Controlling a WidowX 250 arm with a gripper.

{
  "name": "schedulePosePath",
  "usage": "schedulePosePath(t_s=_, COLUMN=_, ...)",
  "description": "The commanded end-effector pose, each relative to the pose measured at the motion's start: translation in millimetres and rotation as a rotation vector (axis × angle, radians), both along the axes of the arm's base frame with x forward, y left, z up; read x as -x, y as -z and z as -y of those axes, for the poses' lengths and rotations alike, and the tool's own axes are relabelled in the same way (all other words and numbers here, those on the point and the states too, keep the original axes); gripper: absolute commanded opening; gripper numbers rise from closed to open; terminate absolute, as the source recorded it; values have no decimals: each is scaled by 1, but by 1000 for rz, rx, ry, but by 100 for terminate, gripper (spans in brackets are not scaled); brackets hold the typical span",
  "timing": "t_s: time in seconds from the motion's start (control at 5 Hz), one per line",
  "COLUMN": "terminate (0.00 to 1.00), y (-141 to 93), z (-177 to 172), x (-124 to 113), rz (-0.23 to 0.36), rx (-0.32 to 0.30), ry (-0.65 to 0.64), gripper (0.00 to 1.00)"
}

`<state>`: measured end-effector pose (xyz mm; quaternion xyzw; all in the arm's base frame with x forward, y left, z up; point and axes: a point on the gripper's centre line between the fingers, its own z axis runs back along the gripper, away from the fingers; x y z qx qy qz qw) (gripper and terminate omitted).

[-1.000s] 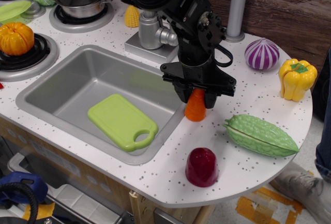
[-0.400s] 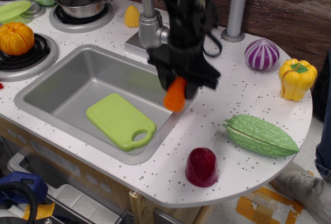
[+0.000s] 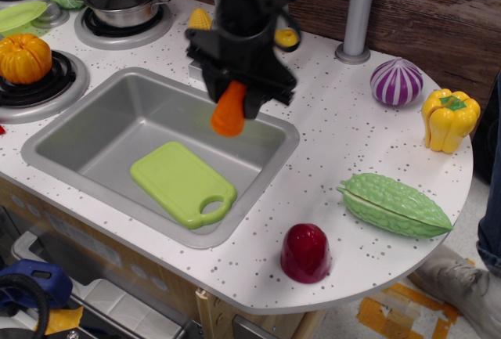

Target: Put carrot on cutting board

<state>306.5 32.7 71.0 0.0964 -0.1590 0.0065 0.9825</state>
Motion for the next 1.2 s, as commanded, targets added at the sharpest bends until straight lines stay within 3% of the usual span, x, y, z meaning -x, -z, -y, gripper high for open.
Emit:
schedulePosePath(t_s=0.0, terminate=0, y=11, z=-32, x=1, rz=97, rx=66, ry=4, gripper=0)
schedulePosePath(t_s=0.2, terminate=0, y=34, z=-39, x=1, rz=112, rx=120, ry=15, gripper=0)
schedulePosePath(t_s=0.4, terminate=0, y=52, z=-42, x=2, rz=130, rx=127, ry=28, gripper=100)
schedulePosePath(t_s=0.6, terminate=0, y=68, z=-47, x=5, rz=144, rx=126, ry=53, gripper=100)
schedulePosePath(t_s=1.0, terminate=0, y=79, z=-59, x=10, rz=152, rx=85, ry=117, gripper=100)
